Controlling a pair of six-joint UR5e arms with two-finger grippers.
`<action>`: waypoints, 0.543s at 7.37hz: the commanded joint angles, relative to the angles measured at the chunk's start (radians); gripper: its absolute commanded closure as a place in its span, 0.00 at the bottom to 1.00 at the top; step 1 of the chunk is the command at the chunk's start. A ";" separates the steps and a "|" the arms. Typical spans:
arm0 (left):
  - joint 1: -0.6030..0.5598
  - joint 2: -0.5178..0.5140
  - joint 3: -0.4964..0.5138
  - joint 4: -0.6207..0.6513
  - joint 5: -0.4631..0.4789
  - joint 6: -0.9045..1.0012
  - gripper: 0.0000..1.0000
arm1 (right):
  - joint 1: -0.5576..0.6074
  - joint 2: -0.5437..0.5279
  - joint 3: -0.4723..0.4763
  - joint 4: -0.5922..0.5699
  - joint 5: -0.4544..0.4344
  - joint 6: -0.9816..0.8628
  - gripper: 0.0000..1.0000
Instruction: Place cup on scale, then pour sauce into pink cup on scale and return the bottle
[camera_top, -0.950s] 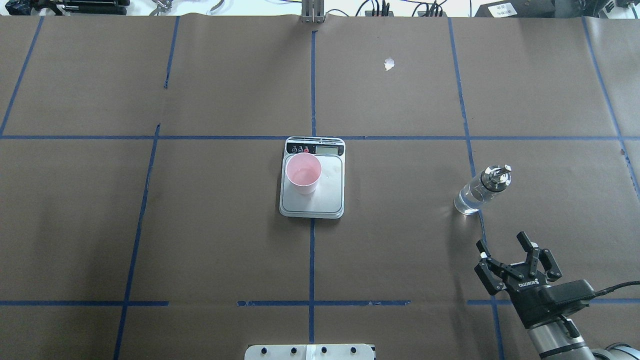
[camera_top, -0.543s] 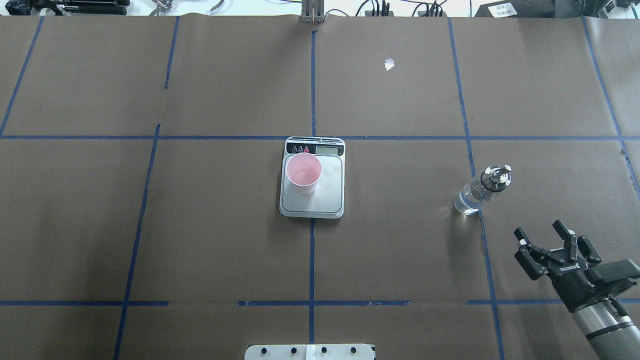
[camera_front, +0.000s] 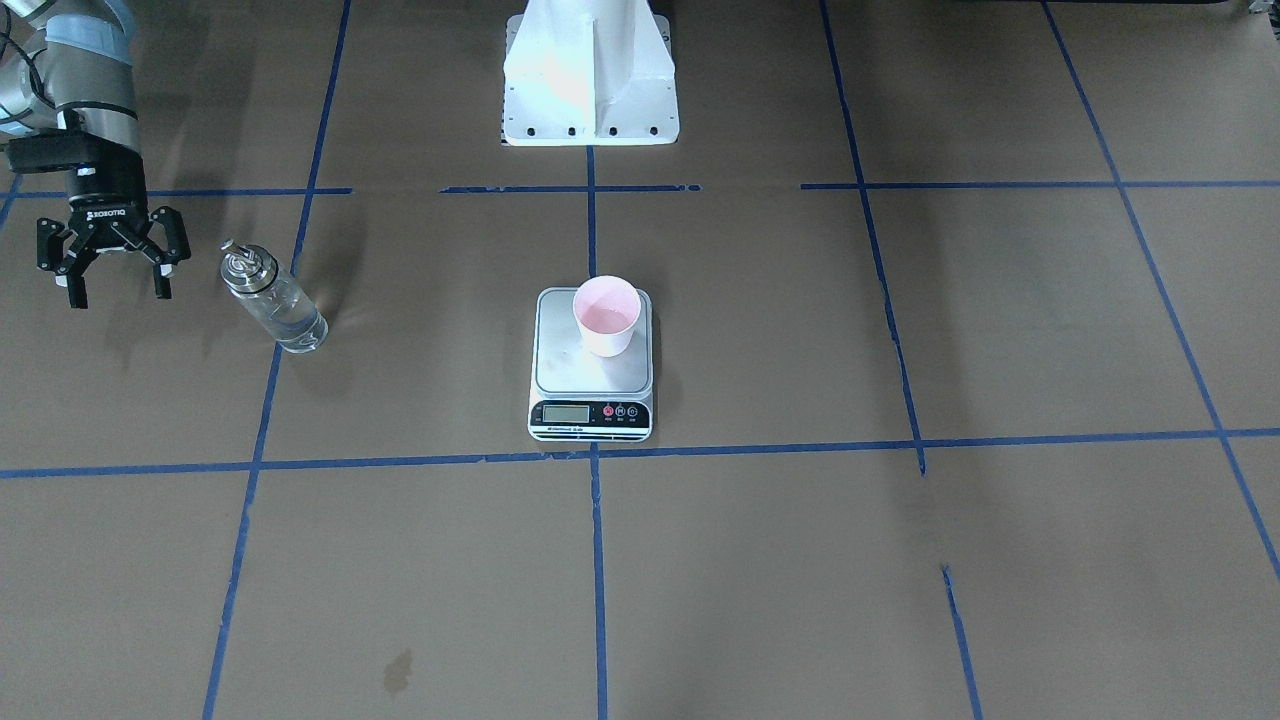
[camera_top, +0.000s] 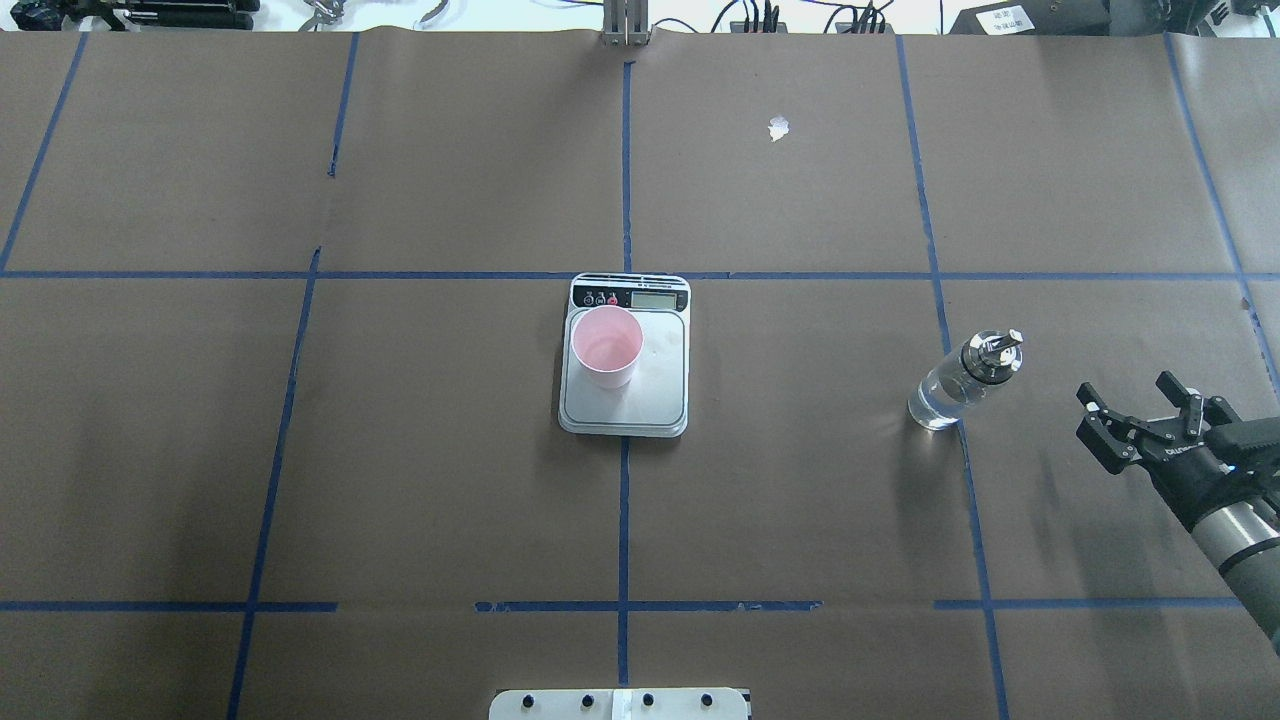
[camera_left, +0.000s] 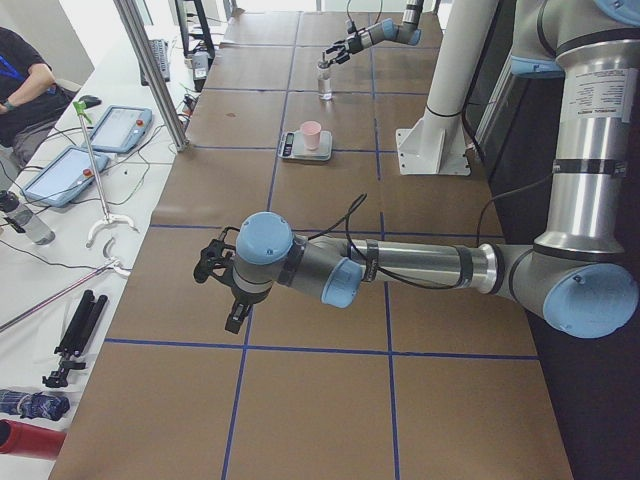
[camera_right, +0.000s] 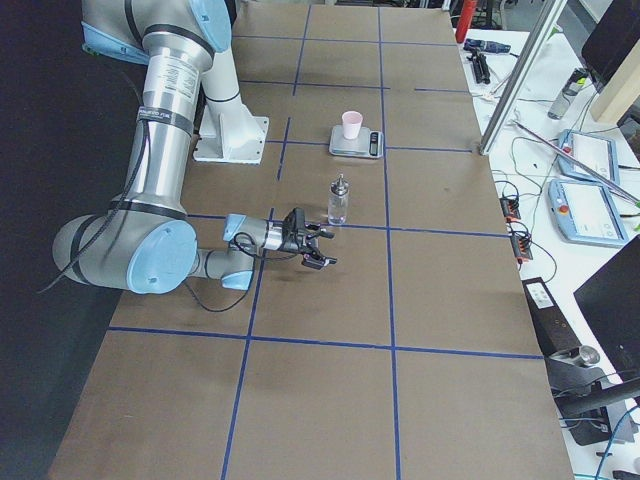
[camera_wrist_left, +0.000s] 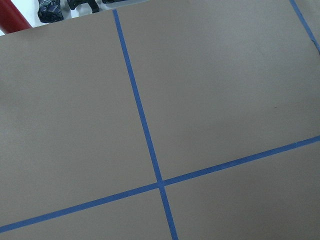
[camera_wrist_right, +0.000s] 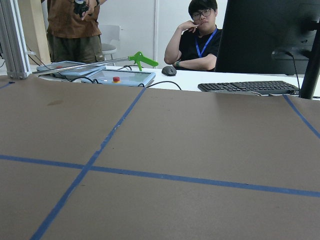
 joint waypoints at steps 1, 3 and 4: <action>0.000 0.005 0.000 -0.002 -0.001 0.000 0.00 | 0.200 0.050 -0.003 -0.008 0.291 -0.089 0.00; 0.000 0.007 -0.006 -0.002 -0.001 0.000 0.00 | 0.413 0.075 -0.002 -0.056 0.613 -0.167 0.00; 0.000 0.007 -0.006 -0.002 -0.001 0.000 0.00 | 0.508 0.104 0.000 -0.108 0.760 -0.201 0.00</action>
